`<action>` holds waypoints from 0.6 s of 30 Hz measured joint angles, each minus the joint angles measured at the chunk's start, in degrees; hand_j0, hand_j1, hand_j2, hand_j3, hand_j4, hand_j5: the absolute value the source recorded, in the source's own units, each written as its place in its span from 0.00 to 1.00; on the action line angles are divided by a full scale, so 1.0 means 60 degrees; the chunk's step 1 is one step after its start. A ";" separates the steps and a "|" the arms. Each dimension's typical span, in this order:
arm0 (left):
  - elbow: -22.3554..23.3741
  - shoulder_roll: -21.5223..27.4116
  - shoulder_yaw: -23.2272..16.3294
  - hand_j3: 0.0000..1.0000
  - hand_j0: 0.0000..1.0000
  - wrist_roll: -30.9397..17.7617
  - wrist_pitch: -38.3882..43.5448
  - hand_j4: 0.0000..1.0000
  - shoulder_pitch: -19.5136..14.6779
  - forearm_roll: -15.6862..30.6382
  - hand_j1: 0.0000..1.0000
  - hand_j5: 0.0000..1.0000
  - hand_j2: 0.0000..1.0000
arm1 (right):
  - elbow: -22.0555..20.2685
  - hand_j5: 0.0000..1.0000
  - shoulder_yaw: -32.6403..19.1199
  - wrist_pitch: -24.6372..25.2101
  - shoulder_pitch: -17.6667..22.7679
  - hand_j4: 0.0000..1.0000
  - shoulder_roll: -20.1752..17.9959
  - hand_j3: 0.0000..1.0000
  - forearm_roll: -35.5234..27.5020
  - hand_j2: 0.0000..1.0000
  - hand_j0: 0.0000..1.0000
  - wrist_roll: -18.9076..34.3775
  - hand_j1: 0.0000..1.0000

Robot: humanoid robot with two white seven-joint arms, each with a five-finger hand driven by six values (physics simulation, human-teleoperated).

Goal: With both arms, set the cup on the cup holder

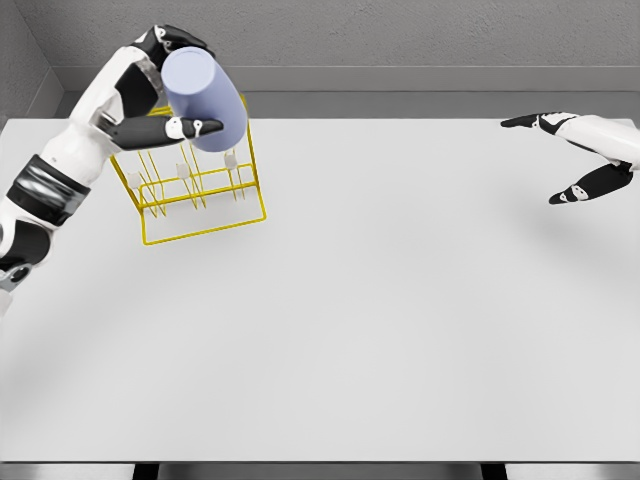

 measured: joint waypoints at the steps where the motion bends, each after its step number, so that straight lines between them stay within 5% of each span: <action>1: 0.0001 -0.0008 0.0000 0.32 0.32 0.0000 0.0025 0.32 0.0015 0.0004 0.32 0.32 0.32 | 0.0000 1.00 0.0000 0.0000 0.0000 1.00 0.0000 1.00 0.0000 1.00 1.00 0.0000 1.00; 18: 0.0293 -0.0111 -0.0010 0.32 0.32 0.0015 0.0168 0.32 0.0029 -0.0013 0.32 0.32 0.32 | 0.0000 1.00 0.0000 0.0000 0.0000 1.00 0.0000 1.00 0.0000 1.00 1.00 0.0000 1.00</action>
